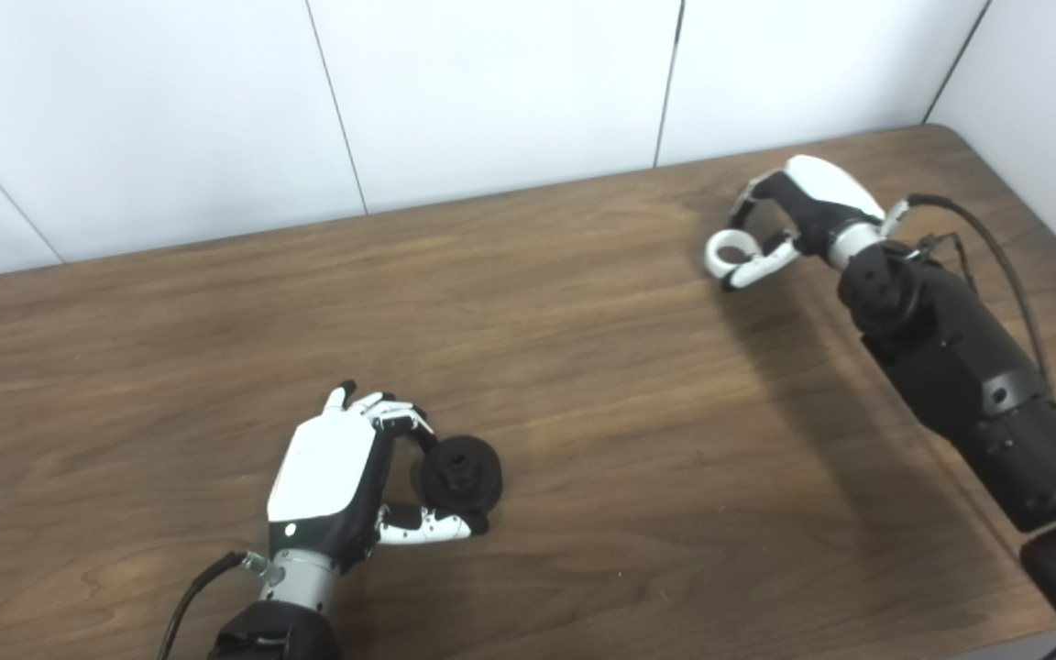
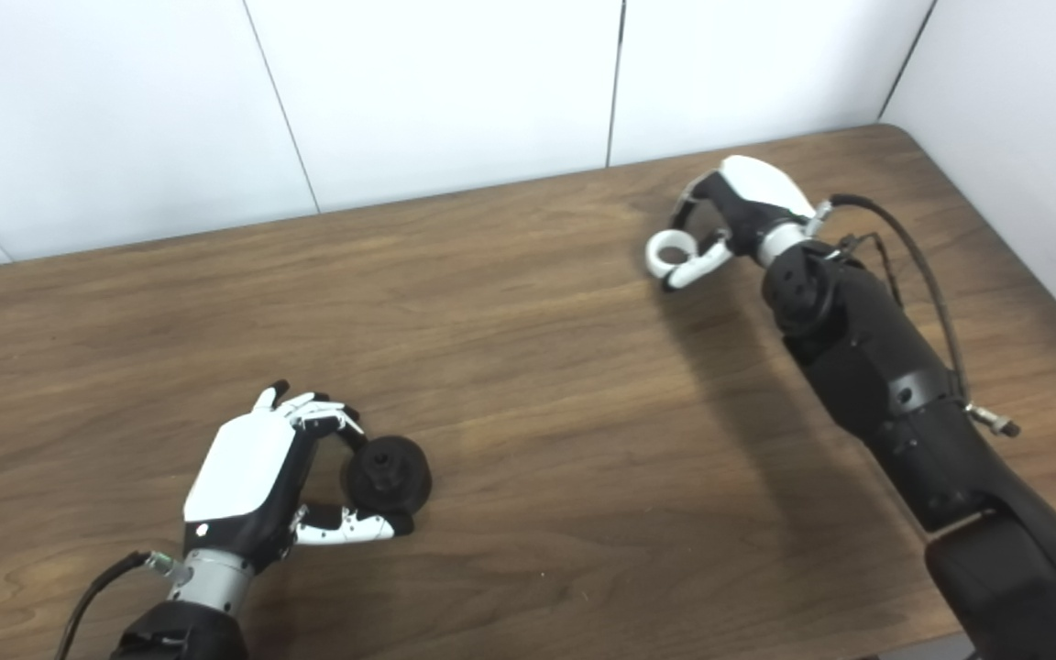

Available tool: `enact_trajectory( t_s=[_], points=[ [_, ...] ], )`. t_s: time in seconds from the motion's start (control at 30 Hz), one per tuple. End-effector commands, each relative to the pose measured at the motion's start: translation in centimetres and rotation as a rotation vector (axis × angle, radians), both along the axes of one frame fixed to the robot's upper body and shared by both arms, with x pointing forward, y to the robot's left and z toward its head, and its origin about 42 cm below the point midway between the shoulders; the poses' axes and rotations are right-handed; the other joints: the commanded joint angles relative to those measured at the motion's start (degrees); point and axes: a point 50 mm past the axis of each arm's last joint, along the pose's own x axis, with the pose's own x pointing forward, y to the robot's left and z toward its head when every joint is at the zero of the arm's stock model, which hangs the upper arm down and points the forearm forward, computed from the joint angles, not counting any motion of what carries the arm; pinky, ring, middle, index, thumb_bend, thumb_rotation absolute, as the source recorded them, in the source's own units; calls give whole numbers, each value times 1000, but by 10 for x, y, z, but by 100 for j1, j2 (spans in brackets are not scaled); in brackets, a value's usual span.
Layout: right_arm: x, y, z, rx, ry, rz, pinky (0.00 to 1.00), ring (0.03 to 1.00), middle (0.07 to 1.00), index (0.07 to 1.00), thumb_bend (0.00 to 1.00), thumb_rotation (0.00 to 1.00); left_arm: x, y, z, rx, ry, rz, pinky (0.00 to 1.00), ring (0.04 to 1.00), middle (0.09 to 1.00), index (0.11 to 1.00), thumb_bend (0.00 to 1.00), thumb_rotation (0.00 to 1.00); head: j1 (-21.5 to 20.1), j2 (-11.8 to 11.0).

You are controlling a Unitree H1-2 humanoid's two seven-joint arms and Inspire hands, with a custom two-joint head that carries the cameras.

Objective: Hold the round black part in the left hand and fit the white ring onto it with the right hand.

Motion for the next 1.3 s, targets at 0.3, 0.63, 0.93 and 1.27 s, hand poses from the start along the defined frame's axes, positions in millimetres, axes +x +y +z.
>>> enact_trajectory(
  t_s=[0.3, 0.63, 0.93, 1.27],
  points=[
    [-33, 74, 47, -32, -38, 262, 1000, 940, 836, 486, 523, 138, -6, -9, -6, 20, 60, 3, 1000, 879, 760, 482, 524, 53, 377, 70],
    [-75, 129, 35, 12, -8, 475, 1000, 947, 825, 484, 524, 138, -6, -14, -7, 13, 63, 1, 1000, 877, 756, 482, 525, 54, 557, 101],
    [-92, 148, 41, 54, -37, 558, 1000, 954, 827, 484, 525, 140, -5, -19, -7, 20, 65, 5, 1000, 877, 759, 482, 524, 54, 853, 167],
    [-101, 159, 50, 76, -67, 612, 1000, 952, 826, 483, 525, 138, -4, -28, -7, 17, 59, -4, 1000, 863, 751, 480, 525, 54, 1080, 211]
  ],
)
